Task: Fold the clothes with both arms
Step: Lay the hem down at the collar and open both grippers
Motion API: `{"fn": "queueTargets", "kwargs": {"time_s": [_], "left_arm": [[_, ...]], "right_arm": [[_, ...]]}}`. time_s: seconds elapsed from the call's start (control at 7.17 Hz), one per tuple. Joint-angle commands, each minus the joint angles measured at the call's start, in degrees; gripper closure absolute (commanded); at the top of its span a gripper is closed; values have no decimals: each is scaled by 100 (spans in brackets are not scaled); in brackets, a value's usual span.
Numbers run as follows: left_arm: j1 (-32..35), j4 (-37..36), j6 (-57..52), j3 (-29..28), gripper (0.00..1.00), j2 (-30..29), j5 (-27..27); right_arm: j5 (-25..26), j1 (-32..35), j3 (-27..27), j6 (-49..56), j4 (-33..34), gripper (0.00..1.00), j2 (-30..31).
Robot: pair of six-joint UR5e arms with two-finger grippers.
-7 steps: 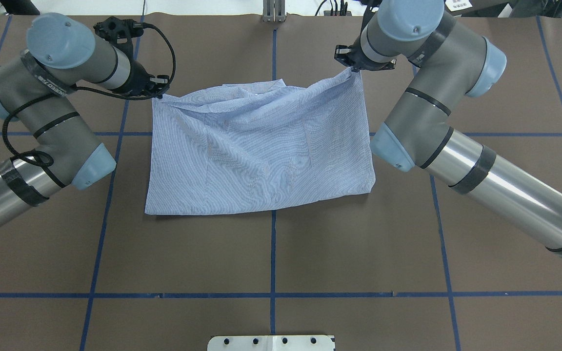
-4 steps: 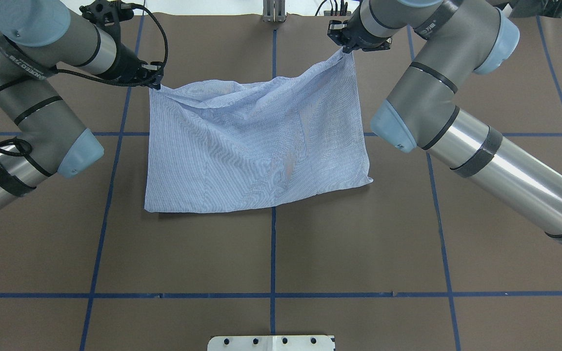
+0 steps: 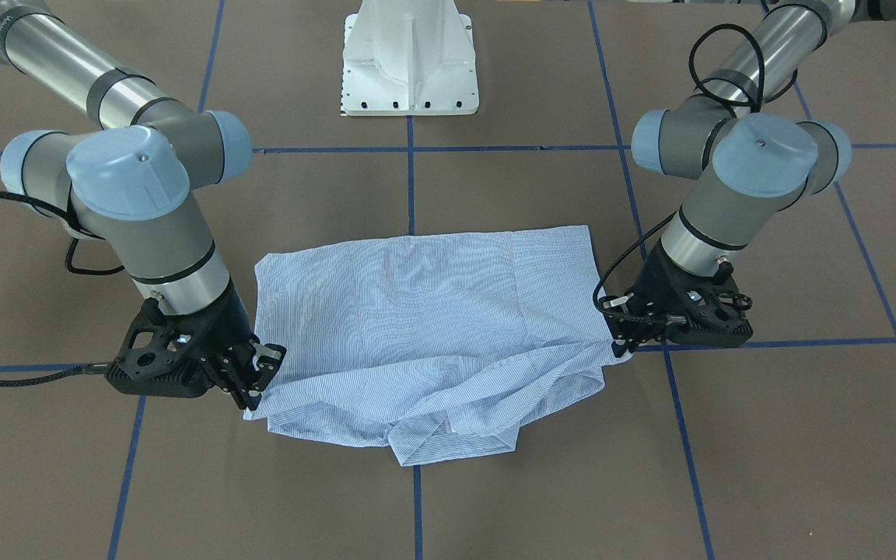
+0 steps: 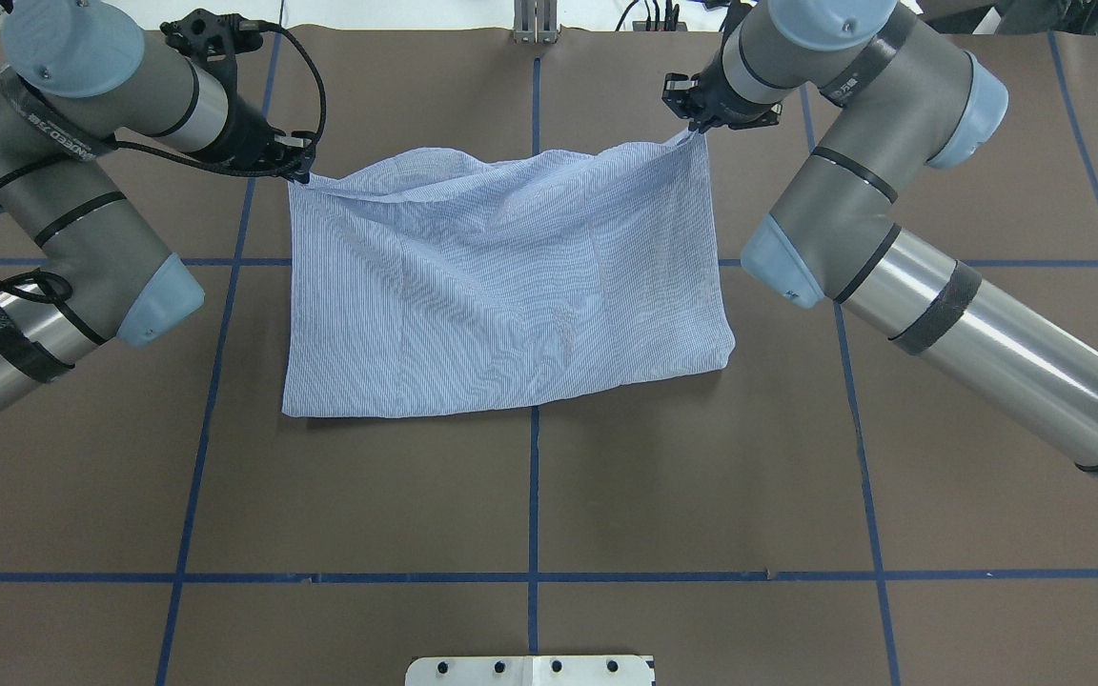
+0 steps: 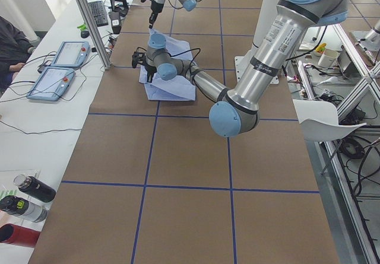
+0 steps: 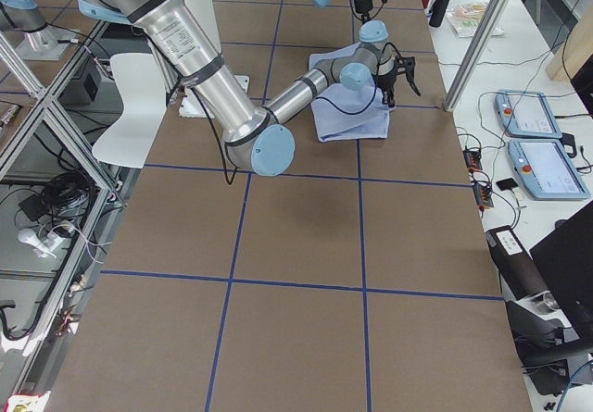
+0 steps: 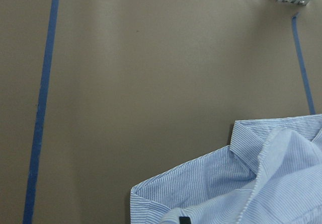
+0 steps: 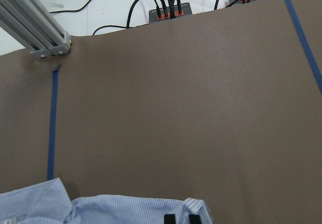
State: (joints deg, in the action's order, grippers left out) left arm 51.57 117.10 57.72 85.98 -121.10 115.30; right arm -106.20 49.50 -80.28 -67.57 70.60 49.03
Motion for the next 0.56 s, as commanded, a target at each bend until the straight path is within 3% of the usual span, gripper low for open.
{"fn": "queueTargets", "kwargs": {"time_s": [0.0,0.28,0.42], "left_arm": [[11,33,-287,24,0,51,53],[-59,50,-323,234,0,269,290],[-355,42,-262,688,0,645,291]], "right_arm": [[-119,-29,337,15,-143,0,-25],[-776,181,328,207,-38,0,10],[-797,243,293,444,189,0,10]]}}
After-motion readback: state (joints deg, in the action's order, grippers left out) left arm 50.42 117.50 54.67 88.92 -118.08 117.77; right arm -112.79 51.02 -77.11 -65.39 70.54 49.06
